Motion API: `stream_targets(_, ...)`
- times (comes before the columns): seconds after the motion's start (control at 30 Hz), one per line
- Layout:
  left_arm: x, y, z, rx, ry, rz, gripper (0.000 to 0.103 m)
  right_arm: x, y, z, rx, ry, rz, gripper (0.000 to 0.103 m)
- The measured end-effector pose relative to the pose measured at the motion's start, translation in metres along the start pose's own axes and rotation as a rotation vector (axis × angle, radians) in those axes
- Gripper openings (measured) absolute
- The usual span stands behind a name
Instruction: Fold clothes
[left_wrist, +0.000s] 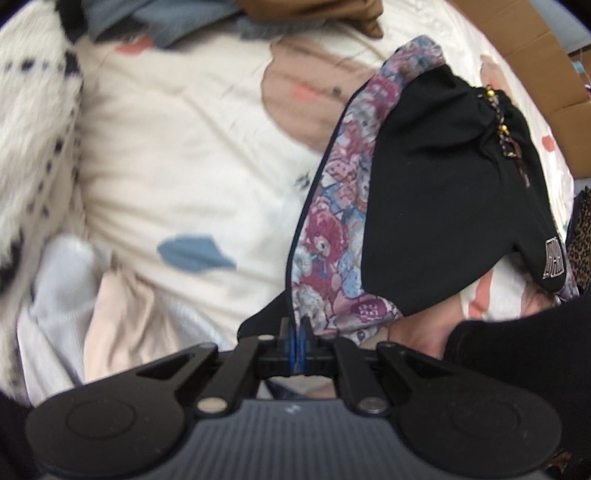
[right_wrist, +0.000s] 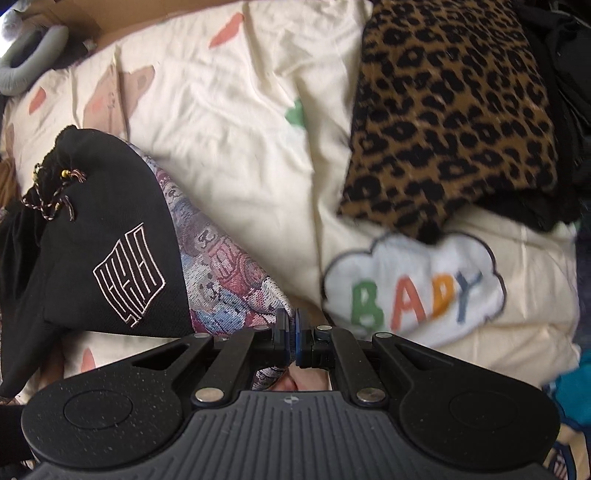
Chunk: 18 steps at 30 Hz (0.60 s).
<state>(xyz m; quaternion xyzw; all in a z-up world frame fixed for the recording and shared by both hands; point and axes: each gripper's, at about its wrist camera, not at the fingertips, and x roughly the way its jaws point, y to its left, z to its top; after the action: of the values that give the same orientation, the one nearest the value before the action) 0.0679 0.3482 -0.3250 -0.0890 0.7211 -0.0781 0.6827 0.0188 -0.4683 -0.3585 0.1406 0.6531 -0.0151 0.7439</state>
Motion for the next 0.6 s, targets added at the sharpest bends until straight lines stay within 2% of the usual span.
stream_targets(0.4, 0.013, 0.015, -0.030, -0.037, 0.094, 0.048, 0.002, 0.005, -0.011, -0.035, 0.016, 0.083, -0.046, 0.000)
stream_targets(0.53, 0.006, 0.016, -0.031, -0.076, 0.097, 0.039, 0.004, 0.000, -0.014, -0.039, 0.026, 0.095, -0.060, 0.001)
stream_targets(0.57, 0.003, 0.017, -0.029, -0.092, 0.095, 0.036, 0.007, -0.003, -0.014, -0.039, 0.028, 0.096, -0.065, 0.001)
stream_targets(0.6, -0.005, 0.016, -0.025, -0.095, 0.075, 0.038, 0.007, -0.006, -0.015, -0.038, 0.031, 0.097, -0.069, 0.002)
